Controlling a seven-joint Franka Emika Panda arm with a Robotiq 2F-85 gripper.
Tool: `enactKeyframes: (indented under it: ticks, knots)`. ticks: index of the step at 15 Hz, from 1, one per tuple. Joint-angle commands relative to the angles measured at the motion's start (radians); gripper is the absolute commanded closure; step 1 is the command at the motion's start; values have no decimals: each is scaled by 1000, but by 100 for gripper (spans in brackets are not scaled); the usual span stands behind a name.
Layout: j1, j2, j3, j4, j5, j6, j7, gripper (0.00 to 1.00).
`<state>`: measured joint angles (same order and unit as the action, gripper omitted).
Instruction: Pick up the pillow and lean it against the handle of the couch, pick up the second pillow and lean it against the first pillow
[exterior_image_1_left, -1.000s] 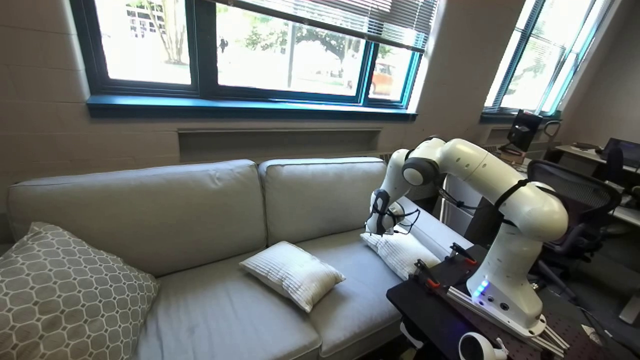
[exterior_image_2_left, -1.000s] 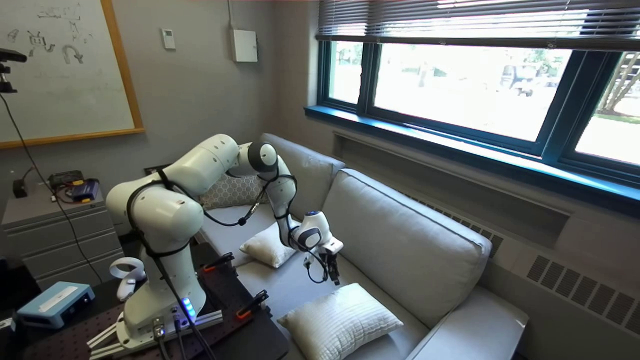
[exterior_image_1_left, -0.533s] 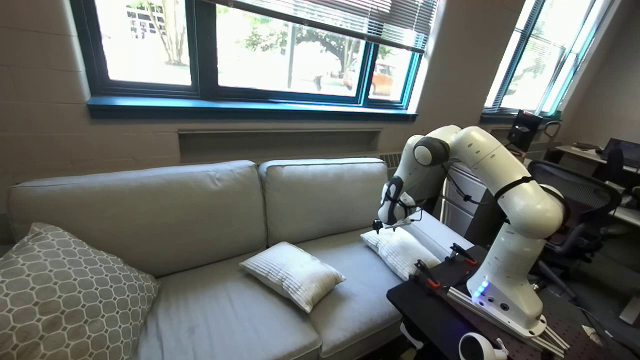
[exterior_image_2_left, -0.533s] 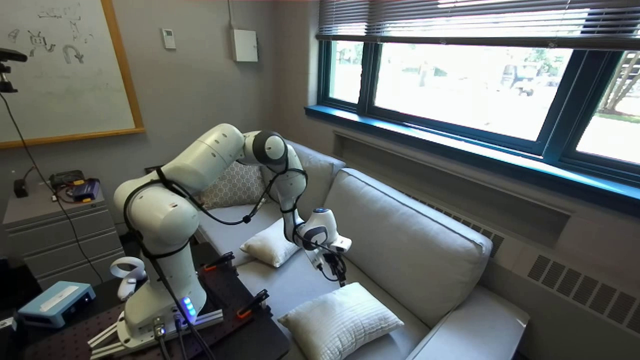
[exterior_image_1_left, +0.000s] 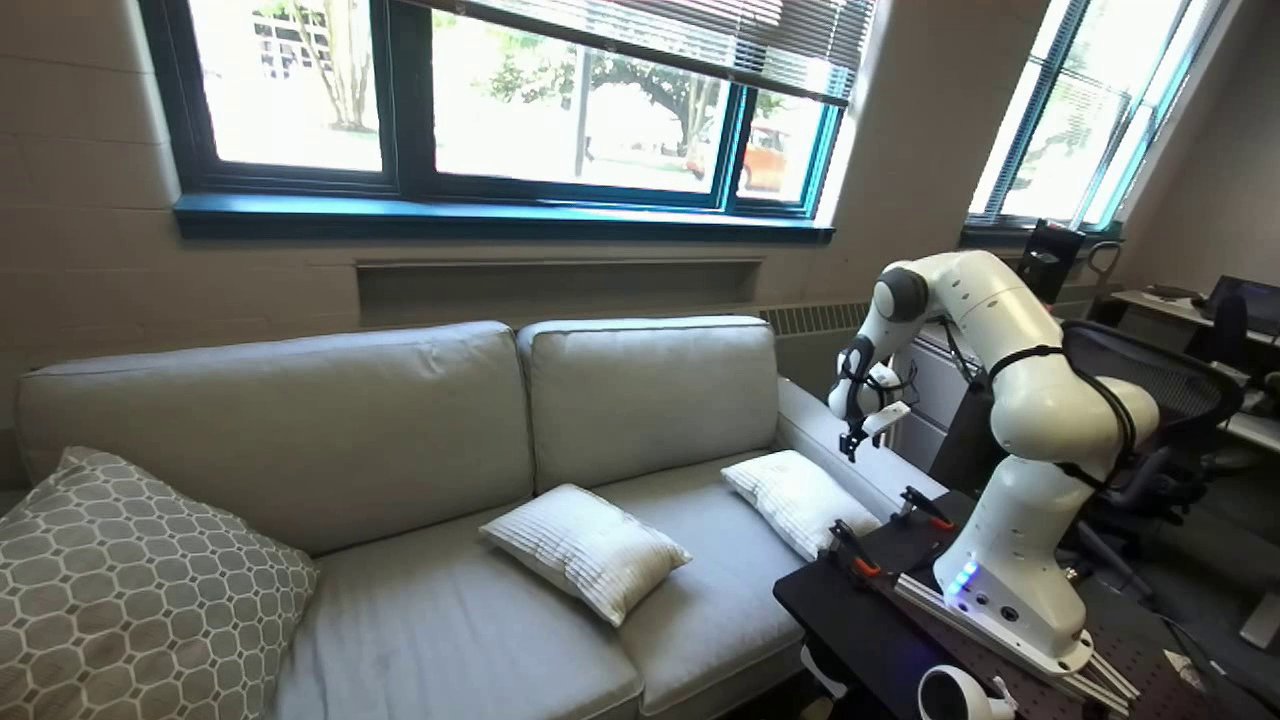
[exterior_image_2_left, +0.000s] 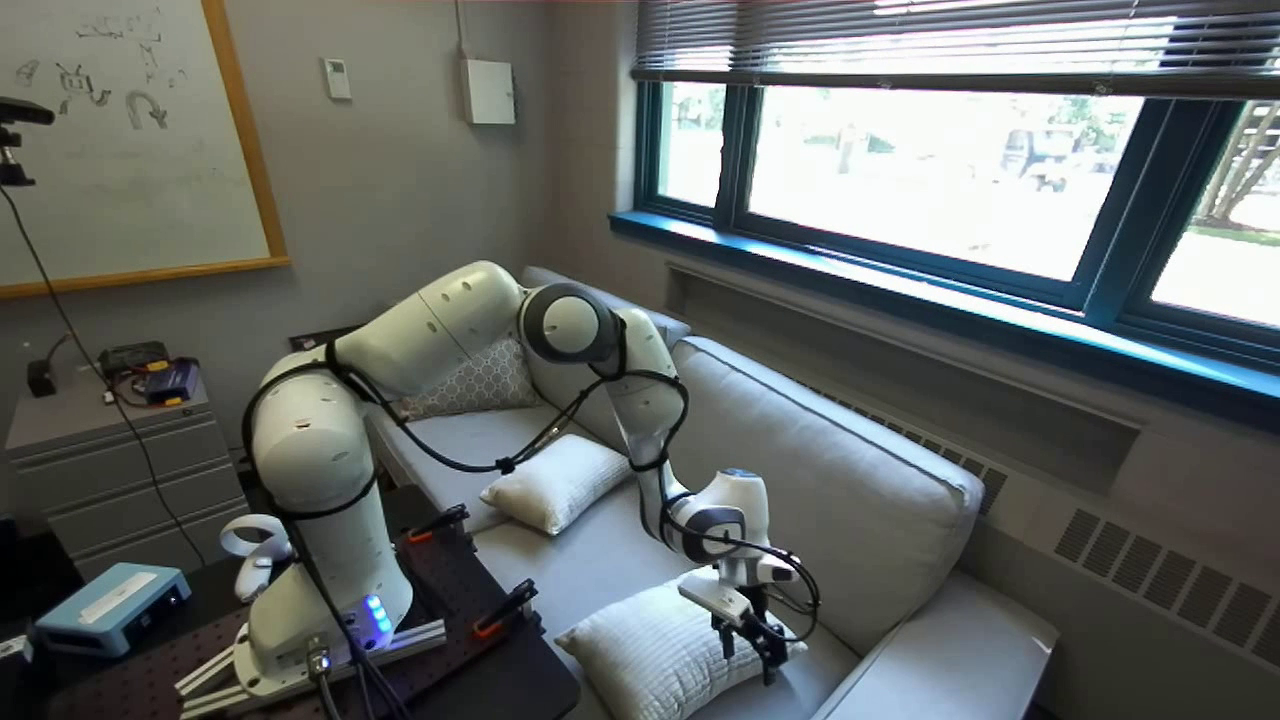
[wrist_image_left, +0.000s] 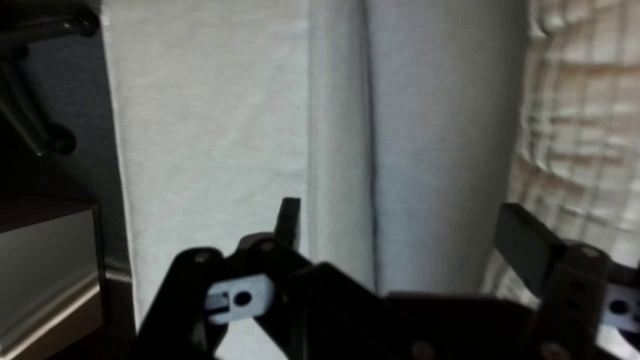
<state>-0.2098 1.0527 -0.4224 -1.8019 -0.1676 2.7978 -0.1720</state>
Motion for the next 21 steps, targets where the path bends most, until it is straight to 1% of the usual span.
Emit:
enactKeyframes:
  ticks: [1, 2, 3, 4, 5, 7, 8, 9, 10, 11, 12, 14, 19, 20, 21]
  knots:
    - [-205, -14, 51, 155, -44, -150, -159, 0]
    - [-26, 14, 42, 44, 0, -89, 78, 0]
    - [-63, 7, 65, 62, 23, -99, 95, 0]
    - [-74, 9, 91, 58, 49, -85, 147, 0]
    - [-143, 8, 76, 88, -4, -84, 42, 0]
    - [-83, 24, 96, 78, 29, -84, 125, 0]
    - [-61, 29, 96, 76, 37, -84, 146, 0]
    - [-54, 30, 96, 74, 40, -84, 152, 0]
    - [-102, 14, 134, 64, 43, -63, 94, 0]
    - [-125, 28, 162, 82, 43, -63, 59, 0]
    - [-137, 27, 187, 71, 43, -49, 32, 0]
    - [-180, 44, 263, 77, 53, -27, -33, 0]
    - [-264, 119, 435, 121, 95, -5, -125, 0]
    - [-307, 141, 466, 143, 109, -13, -159, 0]
    - [-332, 164, 493, 162, 126, -20, -178, 0]
